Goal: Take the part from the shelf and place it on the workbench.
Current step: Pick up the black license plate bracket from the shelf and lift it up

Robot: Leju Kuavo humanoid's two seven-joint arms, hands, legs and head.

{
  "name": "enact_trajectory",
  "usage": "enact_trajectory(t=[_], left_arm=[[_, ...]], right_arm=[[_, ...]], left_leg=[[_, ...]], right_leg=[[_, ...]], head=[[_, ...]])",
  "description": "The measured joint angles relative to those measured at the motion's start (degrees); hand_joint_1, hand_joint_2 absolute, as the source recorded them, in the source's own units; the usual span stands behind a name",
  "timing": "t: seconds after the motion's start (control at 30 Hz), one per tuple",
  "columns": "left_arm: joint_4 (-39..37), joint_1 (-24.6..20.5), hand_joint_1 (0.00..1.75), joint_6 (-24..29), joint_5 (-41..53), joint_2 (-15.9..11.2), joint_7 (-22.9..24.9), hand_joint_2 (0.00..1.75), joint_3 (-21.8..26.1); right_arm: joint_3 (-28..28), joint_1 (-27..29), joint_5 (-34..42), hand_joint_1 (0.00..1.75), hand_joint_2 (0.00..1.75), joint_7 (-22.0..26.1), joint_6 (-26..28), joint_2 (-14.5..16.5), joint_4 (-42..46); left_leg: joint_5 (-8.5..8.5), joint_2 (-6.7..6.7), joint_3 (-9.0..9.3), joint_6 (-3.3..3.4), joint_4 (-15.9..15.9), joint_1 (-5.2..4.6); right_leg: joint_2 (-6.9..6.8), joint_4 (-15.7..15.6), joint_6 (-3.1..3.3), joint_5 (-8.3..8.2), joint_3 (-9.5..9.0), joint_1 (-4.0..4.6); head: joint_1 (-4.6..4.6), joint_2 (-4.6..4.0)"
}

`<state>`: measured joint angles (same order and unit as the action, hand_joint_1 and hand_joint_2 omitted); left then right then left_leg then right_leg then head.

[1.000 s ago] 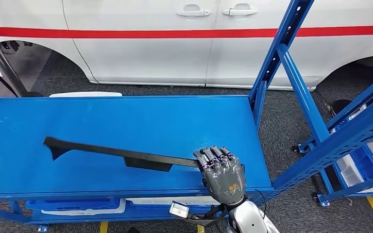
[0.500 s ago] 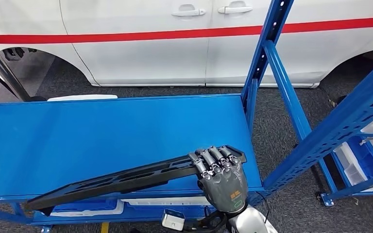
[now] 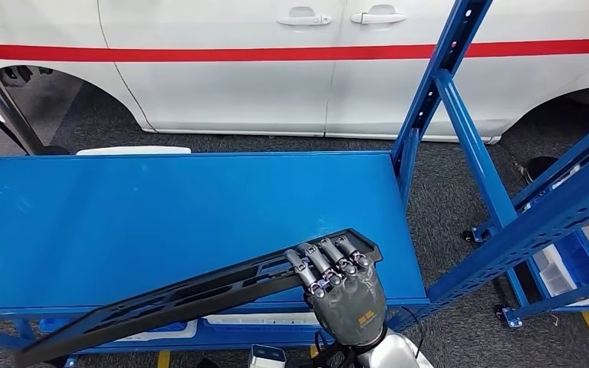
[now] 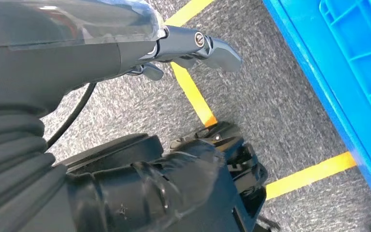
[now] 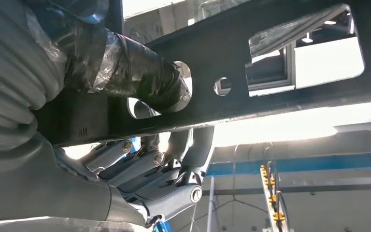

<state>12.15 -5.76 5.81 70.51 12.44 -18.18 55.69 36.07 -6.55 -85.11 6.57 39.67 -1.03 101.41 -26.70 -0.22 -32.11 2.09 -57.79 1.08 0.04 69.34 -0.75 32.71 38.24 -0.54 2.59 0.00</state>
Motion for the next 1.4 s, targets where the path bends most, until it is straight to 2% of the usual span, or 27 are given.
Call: enact_trajectory(t=[0.03, 0.07, 0.1, 0.13, 0.17, 0.23, 0.27, 0.37, 0.4, 0.47, 0.53, 0.57, 0.6, 0.63, 0.7, 0.73, 0.8, 0.9, 0.97, 1.03, 1.07, 1.1, 1.13, 1.2, 1.27, 1.33, 1.4], left_arm=[[0.00, 0.00, 0.00, 0.00, 0.00, 0.00, 0.02, 1.75, 0.03], [0.00, 0.01, 0.00, 0.01, -0.01, 0.00, 0.05, 1.75, 0.05], [0.00, 0.02, 0.00, 0.04, -0.02, 0.00, 0.12, 1.75, 0.07], [0.00, 0.02, 0.00, 0.18, -0.02, 0.01, 0.31, 1.75, 0.08], [0.00, 0.03, 0.00, 0.49, -0.01, 0.03, 0.68, 1.75, 0.08], [0.00, 0.06, 0.00, 1.61, 0.14, 0.10, 1.80, 1.75, 0.10], [0.00, 0.08, 0.00, 2.32, 0.26, 0.13, 2.40, 1.75, 0.10], [0.00, 0.07, 0.00, 3.89, 0.56, 0.14, 3.49, 1.75, 0.11], [0.00, 0.05, 0.00, 4.13, 0.60, 0.15, 3.61, 1.75, 0.11], [0.00, 0.03, 0.00, 4.30, 0.65, 0.15, 3.69, 1.75, 0.12], [0.00, 0.11, 0.00, 4.43, 0.65, 0.15, 3.71, 1.75, 0.13], [0.00, 0.16, 0.00, 4.60, 0.65, 0.15, 3.73, 1.75, 0.13], [0.00, 0.19, 0.00, 4.81, 0.64, 0.14, 3.75, 1.75, 0.14], [0.00, 0.20, 0.00, 5.03, 0.64, 0.14, 3.77, 1.75, 0.14], [0.00, 0.16, 0.00, 5.41, 0.72, 0.13, 3.92, 1.75, 0.15], [0.00, 0.12, 0.00, 5.63, 0.81, 0.13, 4.05, 1.75, 0.15], [0.00, 0.03, 0.00, 6.11, 1.00, 0.13, 4.44, 1.75, 0.14], [0.00, 0.10, 0.00, 6.67, 1.11, 0.15, 4.97, 1.75, 0.15], [0.00, 0.00, 0.00, 6.92, 1.17, 0.19, 5.12, 1.75, 0.15], [0.00, -0.13, 0.00, 7.00, 1.21, 0.22, 5.15, 1.75, 0.15], [0.00, -0.14, 0.00, 7.01, 1.22, 0.23, 5.16, 1.75, 0.15], [0.00, -0.13, 0.00, 7.01, 1.22, 0.25, 5.17, 1.75, 0.15], [0.00, -0.13, 0.00, 7.01, 1.22, 0.27, 5.18, 1.75, 0.15], [0.00, -0.14, 0.00, 7.01, 1.22, 0.33, 5.18, 1.75, 0.15], [0.00, -0.19, 0.00, 7.02, 1.23, 0.35, 5.18, 1.75, 0.15], [0.00, -0.24, 0.00, 7.02, 1.27, 0.36, 5.18, 1.75, 0.15], [-0.01, -0.21, 0.00, 7.02, 1.40, 0.37, 5.26, 1.75, 0.15]], right_arm=[[0.00, 0.05, 0.00, 1.75, 1.75, -0.01, 0.00, 0.00, 0.01], [-0.01, 0.09, 0.00, 1.75, 1.75, -0.01, 0.00, 0.00, 0.01], [0.00, 0.12, 0.00, 1.75, 1.75, -0.01, 0.00, 0.00, 0.01], [0.01, 0.13, 0.00, 1.75, 1.75, -0.03, 0.00, 0.00, 0.01], [0.02, 0.13, 0.00, 1.75, 1.75, -0.10, 0.00, 0.00, 0.01], [0.04, 0.08, 0.00, 1.75, 1.75, -0.44, 0.00, 0.00, 0.01], [0.07, 0.07, 0.00, 1.75, 1.75, -0.67, 0.00, 0.00, 0.01], [0.13, 0.06, 0.00, 1.75, 1.75, -1.17, 0.00, 0.01, 0.01], [0.16, 0.04, 0.00, 1.75, 1.75, -1.24, 0.00, 0.01, 0.01], [0.31, -0.02, 0.00, 1.75, 1.75, -1.33, -0.01, 0.02, 0.01], [0.54, -0.04, 0.00, 1.75, 1.75, -1.57, -0.02, 0.02, 0.01], [0.71, -0.04, 0.00, 1.75, 1.75, -1.76, -0.02, 0.02, 0.01], [0.87, -0.04, 0.00, 1.75, 1.75, -1.97, -0.02, 0.02, 0.01], [1.06, -0.05, 0.00, 1.75, 1.75, -2.14, -0.02, 0.02, 0.01], [1.39, -0.08, 0.00, 1.75, 1.75, -2.41, -0.02, 0.02, 0.01], [1.49, -0.13, 0.00, 1.75, 1.75, -2.56, -0.02, 0.02, 0.01], [1.65, -0.28, 0.00, 1.75, 1.75, -3.02, -0.02, 0.02, 0.00], [2.04, -0.68, 0.00, 1.75, 1.75, -3.77, -0.02, 0.01, -0.02], [2.31, -1.02, 0.00, 1.75, 1.75, -4.14, -0.02, 0.00, -0.02], [2.51, -1.22, 0.00, 1.75, 1.75, -4.37, -0.02, -0.02, -0.08], [2.58, -1.24, 0.00, 1.75, 1.75, -4.43, -0.02, -0.05, -0.14], [2.62, -1.25, 0.00, 1.75, 1.75, -4.46, -0.02, -0.08, -0.20], [2.67, -1.27, 0.00, 1.75, 1.75, -4.47, -0.02, -0.10, -0.25], [2.78, -1.42, 0.00, 1.75, 1.75, -4.47, -0.02, -0.11, -0.31], [2.87, -1.60, 0.00, 1.75, 1.75, -4.48, -0.02, -0.11, -0.32], [2.92, -1.71, 0.00, 1.75, 1.75, -4.57, -0.02, -0.11, -0.32], [2.96, -1.90, 0.00, 1.75, 1.75, -4.82, -0.02, -0.10, -0.40]], left_leg=[[-0.03, 0.02, -0.01, 0.06, -0.05, -0.01], [-0.09, 0.02, 0.00, 0.07, -0.12, -0.02], [-0.17, -0.01, 0.03, 0.03, -0.21, -0.02], [-0.28, -0.07, 0.11, -0.06, -0.31, 0.00], [-0.44, -0.12, 0.22, -0.21, -0.42, 0.02], [-0.76, -0.20, 0.28, -0.69, -0.63, -0.17], [-0.85, -0.21, 0.26, -0.99, -0.67, -0.27], [-1.04, -0.18, 0.32, -1.99, -0.63, -0.25], [-1.65, -0.15, 0.09, -2.28, -1.30, -0.16], [-4.54, -0.10, -1.89, -2.68, -5.87, -0.04], [-8.04, -0.10, -5.50, -2.90, -13.60, -0.04], [-8.71, -0.10, -6.80, -2.94, -16.29, -0.03], [-8.24, -0.10, -7.19, -2.89, -16.96, -0.04], [-6.66, -0.10, -6.44, -2.75, -15.20, -0.05], [-2.51, -0.11, -2.86, -2.19, -7.43, -0.16], [-1.20, -0.12, -1.31, -1.92, -3.97, -0.30], [-0.57, -0.16, -0.15, -1.57, -1.07, -0.60], [0.11, -0.05, -0.19, -0.82, -0.38, -0.43], [0.75, 0.14, -0.28, -0.10, 0.20, -0.13], [1.00, 0.23, -0.75, 0.17, 0.09, -0.19], [1.09, 0.27, -1.05, 0.18, -0.08, -0.20], [1.16, 0.30, -1.35, 0.14, -0.28, -0.19], [1.23, 0.32, -1.63, 0.06, -0.52, -0.17], [1.35, 0.29, -2.06, -0.23, -0.97, -0.12], [1.60, 0.21, -2.35, -0.87, -1.24, -0.14], [2.08, 0.14, -2.58, -1.74, -1.21, -0.18], [2.02, 0.09, -2.97, -2.51, -1.38, -0.05]], right_leg=[[0.00, 3.53, -0.14, 1.30, 1.69, -0.10], [0.00, 5.55, -0.24, 1.59, 2.73, -0.19], [-0.01, 5.42, -0.27, 0.75, 2.75, -0.27], [-0.02, 3.19, -0.22, -0.97, 1.74, -0.35], [-0.02, -0.66, -0.11, -3.08, -0.08, -0.40], [0.00, -7.31, 0.24, -5.41, -3.25, -0.23], [0.05, -8.93, 0.42, -5.66, -3.97, -0.09], [0.17, -9.60, 1.24, -5.64, -4.15, 0.03], [0.13, -9.80, 1.67, -5.72, -4.26, -0.05], [-0.04, -10.11, 2.38, -5.85, -4.41, -0.17], [-0.13, -10.10, 2.68, -5.82, -4.37, 0.02], [-0.14, -10.07, 2.73, -5.79, -4.38, 0.13], [-0.12, -10.03, 2.76, -5.77, -4.42, 0.23], [-0.08, -9.99, 2.78, -5.73, -4.50, 0.31], [0.00, -9.90, 2.70, -5.64, -4.71, 0.43], [0.03, -9.80, 2.56, -5.60, -4.70, 0.54], [0.01, -9.65, 2.12, -5.71, -4.49, 0.64], [-0.01, -9.28, 1.27, -5.36, -4.20, 0.56], [0.02, -5.85, 0.72, -2.45, -2.93, 0.44], [0.02, 0.97, 0.26, 1.70, -0.37, 0.16], [0.01, 3.88, 0.05, 2.85, 0.61, -0.02], [0.00, 5.13, -0.13, 2.92, 0.80, -0.21], [-0.01, 4.25, -0.27, 1.93, -0.05, -0.42], [-0.03, -2.71, -0.40, -1.03, -4.31, -0.78], [0.10, -8.29, -0.20, -2.67, -7.36, -0.58], [0.26, -9.21, 0.37, -3.08, -7.41, -0.12], [0.18, -9.64, 1.33, -3.70, -6.87, -0.22]], head=[[-0.01, 0.00], [-0.01, 0.00], [-0.01, 0.00], [0.00, 0.00], [0.00, 0.00], [-0.01, 0.00], [-0.03, 0.00], [-0.04, 0.00], [-0.04, 0.00], [-0.07, 0.00], [-0.09, 0.00], [-0.09, 0.00], [-0.09, 0.00], [-0.09, 0.00], [-0.08, -0.01], [-0.08, -0.01], [-0.08, 0.00], [-0.07, 0.00], [-0.02, 0.00], [0.00, 0.00], [0.01, 0.00], [0.00, 0.00], [0.01, 0.00], [0.00, 0.00], [-0.01, 0.00], [-0.03, 0.00], [-0.03, 0.00]])
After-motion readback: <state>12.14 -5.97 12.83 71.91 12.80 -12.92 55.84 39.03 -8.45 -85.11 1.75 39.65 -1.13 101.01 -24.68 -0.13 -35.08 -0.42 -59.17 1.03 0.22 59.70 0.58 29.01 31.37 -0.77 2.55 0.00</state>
